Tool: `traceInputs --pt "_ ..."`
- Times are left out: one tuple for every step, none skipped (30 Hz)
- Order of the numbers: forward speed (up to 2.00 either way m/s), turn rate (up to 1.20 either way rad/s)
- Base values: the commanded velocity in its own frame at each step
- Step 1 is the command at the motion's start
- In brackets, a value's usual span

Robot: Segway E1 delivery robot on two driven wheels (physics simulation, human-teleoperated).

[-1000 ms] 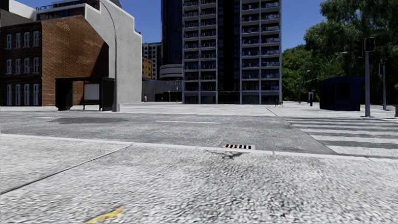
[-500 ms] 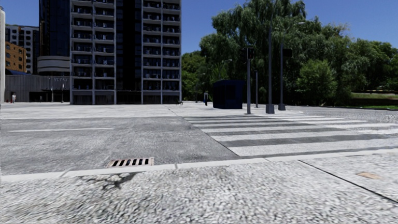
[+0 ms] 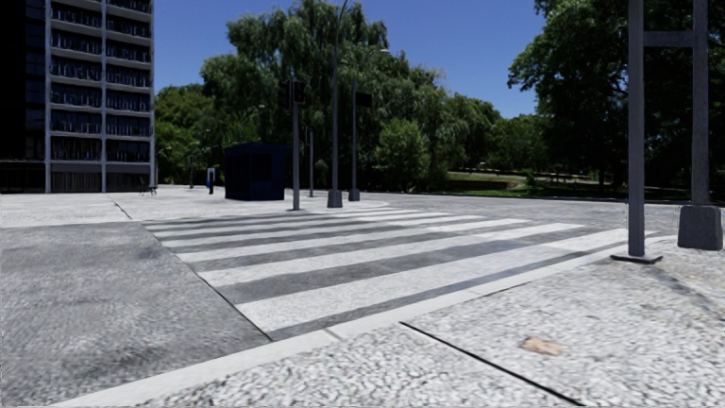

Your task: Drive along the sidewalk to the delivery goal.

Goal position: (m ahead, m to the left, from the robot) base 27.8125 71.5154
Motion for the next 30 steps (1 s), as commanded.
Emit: traceInputs --pt "2.00 -0.50" --pt "2.00 -0.50" --pt "2.00 -0.50" --pt "2.00 -0.50" --pt "2.00 -0.50" --pt "2.00 -0.50" --pt "2.00 0.00" --pt "2.00 0.00" --pt "2.00 0.00" --pt "2.00 0.00" --pt "2.00 0.00" --pt "2.00 0.00" --pt "2.00 0.00" --pt "2.00 0.00" --pt "2.00 0.01" --pt "2.00 0.09" --pt "2.00 0.09" --pt "1.93 0.17" --pt "1.85 0.26" --pt "1.78 0.35" --pt "1.78 0.35" --pt "1.70 0.45" --pt "1.66 0.50" --pt "1.65 0.51" --pt "1.65 0.51" --pt "1.64 0.52" --pt "1.61 0.52" --pt "1.61 0.52" --pt "1.58 0.52" --pt "1.57 0.52"
